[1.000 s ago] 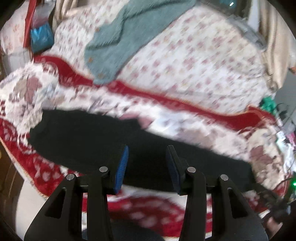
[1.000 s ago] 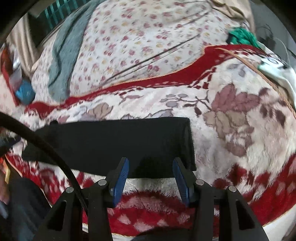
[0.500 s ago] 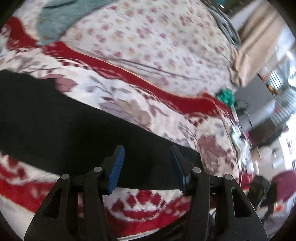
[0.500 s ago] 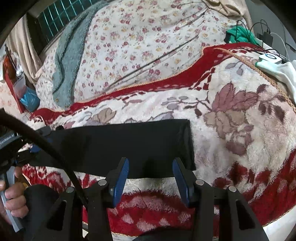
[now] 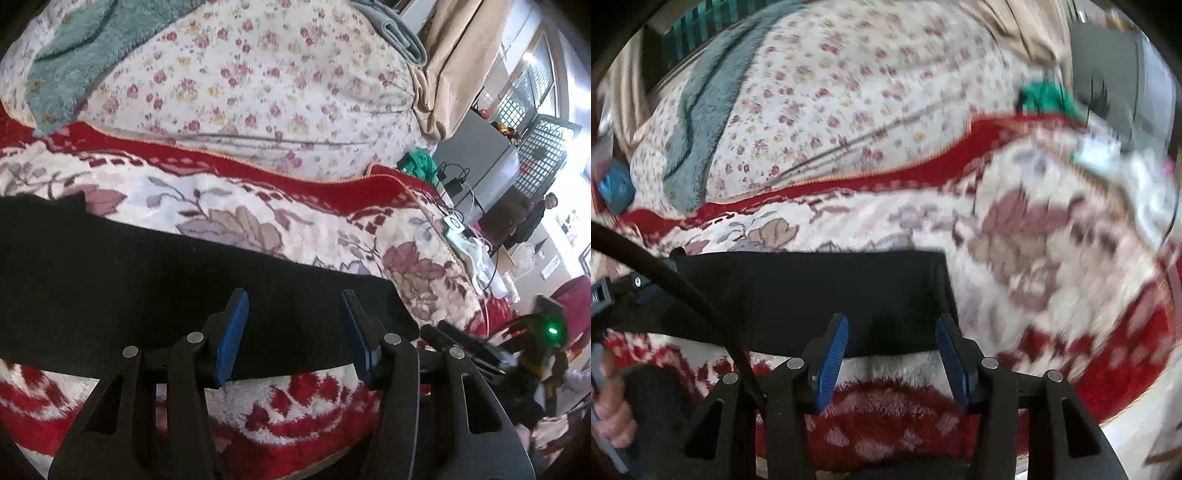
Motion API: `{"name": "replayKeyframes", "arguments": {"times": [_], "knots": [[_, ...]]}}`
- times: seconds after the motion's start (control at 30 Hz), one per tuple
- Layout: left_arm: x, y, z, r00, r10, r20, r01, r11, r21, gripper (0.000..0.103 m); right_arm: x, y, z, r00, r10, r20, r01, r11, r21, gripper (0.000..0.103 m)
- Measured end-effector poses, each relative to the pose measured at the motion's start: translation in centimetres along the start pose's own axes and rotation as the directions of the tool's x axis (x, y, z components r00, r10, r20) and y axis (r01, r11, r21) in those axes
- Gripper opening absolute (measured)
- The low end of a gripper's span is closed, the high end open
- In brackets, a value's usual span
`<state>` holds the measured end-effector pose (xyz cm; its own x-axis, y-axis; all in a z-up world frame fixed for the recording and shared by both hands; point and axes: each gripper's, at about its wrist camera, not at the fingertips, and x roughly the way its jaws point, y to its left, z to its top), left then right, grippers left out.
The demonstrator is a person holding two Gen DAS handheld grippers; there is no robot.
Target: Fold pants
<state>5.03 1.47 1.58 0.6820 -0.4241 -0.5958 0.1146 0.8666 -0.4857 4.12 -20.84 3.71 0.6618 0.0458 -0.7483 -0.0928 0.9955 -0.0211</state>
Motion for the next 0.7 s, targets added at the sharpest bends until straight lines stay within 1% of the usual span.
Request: {"name": "replayKeyframes", "arguments": {"times": [0.03, 0.07, 0.1, 0.13, 0.17, 0.2, 0.23, 0.27, 0.3, 0.37, 0.43, 0.5, 0.53, 0.57, 0.6, 0.63, 0.67, 0.7], "knots": [[-0.2, -0.1, 0.0, 1.0, 0.0, 0.003, 0.0, 1.0, 0.009, 0.05, -0.9, 1.3, 0.3, 1.0, -0.007, 0.029, 0.009, 0.998, -0.058, 0.047], [-0.2, -0.4, 0.0, 1.0, 0.001, 0.006, -0.001, 1.0, 0.025, 0.05, -1.8, 2.1, 0.5, 0.998, -0.001, 0.057, 0.006, 0.996, -0.088, 0.047], [-0.3, -0.6, 0.0, 1.0, 0.007, 0.01, -0.008, 0.999, 0.038, 0.05, -2.9, 2.8, 0.7, 0.996, 0.005, 0.094, 0.004, 0.995, -0.102, 0.048], [-0.4, -0.9, -0.1, 1.0, 0.021, 0.02, -0.022, 0.998, 0.056, 0.05, -3.9, 3.3, 1.1, 0.991, 0.014, 0.134, 0.001, 0.994, -0.11, 0.05], [-0.5, -1.1, -0.1, 0.999, 0.026, 0.027, -0.028, 0.997, 0.069, 0.05, -5.3, 3.8, 1.4, 0.981, 0.026, 0.191, -0.004, 0.993, -0.119, 0.053], [-0.6, -1.2, -0.2, 0.999, 0.024, 0.032, -0.026, 0.996, 0.082, 0.05, -6.6, 4.2, 1.9, 0.966, 0.031, 0.257, 0.003, 0.992, -0.128, 0.067], [-0.6, -1.4, -0.3, 0.999, 0.017, 0.035, -0.02, 0.996, 0.092, 0.05, -7.8, 4.3, 2.4, 0.943, 0.017, 0.332, 0.028, 0.991, -0.13, 0.084], [-0.7, -1.6, -0.5, 0.999, 0.008, 0.043, -0.013, 0.994, 0.109, 0.05, -8.3, 4.3, 2.7, 0.931, -0.017, 0.365, 0.063, 0.992, -0.114, 0.089], [-0.8, -1.7, -0.6, 0.999, 0.005, 0.05, -0.011, 0.993, 0.121, 0.05, -8.3, 4.0, 3.1, 0.925, -0.044, 0.376, 0.087, 0.991, -0.097, 0.09], [-0.9, -1.9, -0.7, 0.998, -0.008, 0.058, 0.0, 0.99, 0.141, 0.05, -7.7, 3.2, 3.6, 0.924, -0.082, 0.373, 0.118, 0.99, -0.075, 0.09], [-0.7, -1.9, -0.7, 0.999, -0.019, 0.05, 0.012, 0.989, 0.148, 0.05, -6.2, 2.4, 3.5, 0.922, -0.195, 0.333, 0.228, 0.972, -0.063, 0.09], [-0.5, -1.7, -0.7, 0.998, -0.031, 0.046, 0.025, 0.99, 0.141, 0.05, -5.1, 1.7, 3.1, 0.919, -0.25, 0.304, 0.284, 0.956, -0.074, 0.09], [-0.2, -1.5, -0.7, 0.999, -0.015, 0.045, 0.009, 0.992, 0.125, 0.05, -4.2, 1.2, 2.9, 0.931, -0.239, 0.275, 0.268, 0.96, -0.075, 0.09], [0.1, -1.3, -0.6, 0.999, 0.015, 0.034, -0.018, 0.994, 0.109, 0.05, -3.9, 0.6, 2.6, 0.945, -0.206, 0.254, 0.231, 0.971, -0.071, 0.089], [0.4, -1.1, -0.6, 1.0, 0.024, 0.019, -0.026, 0.995, 0.092, 0.05, -3.1, -0.3, 2.6, 0.963, -0.145, 0.23, 0.161, 0.986, -0.053, 0.086], [0.6, -0.7, -0.5, 1.0, 0.018, 0.003, -0.018, 0.997, 0.069, 0.05, -2.6, -1.7, 2.4, 0.972, -0.083, 0.221, 0.085, 0.996, -0.002, 0.083], [0.9, -0.1, -0.4, 1.0, 0.001, -0.014, 0.0, 1.0, 0.029, 0.05, -2.6, -3.0, 2.1, 0.971, -0.049, 0.234, 0.039, 0.998, 0.05, 0.084], [1.0, 0.4, -0.3, 1.0, -0.009, -0.023, 0.009, 1.0, -0.002, 0.05, -2.4, -5.1, 1.6, 0.965, 0.006, 0.262, -0.046, 0.988, 0.148, 0.084]]}}
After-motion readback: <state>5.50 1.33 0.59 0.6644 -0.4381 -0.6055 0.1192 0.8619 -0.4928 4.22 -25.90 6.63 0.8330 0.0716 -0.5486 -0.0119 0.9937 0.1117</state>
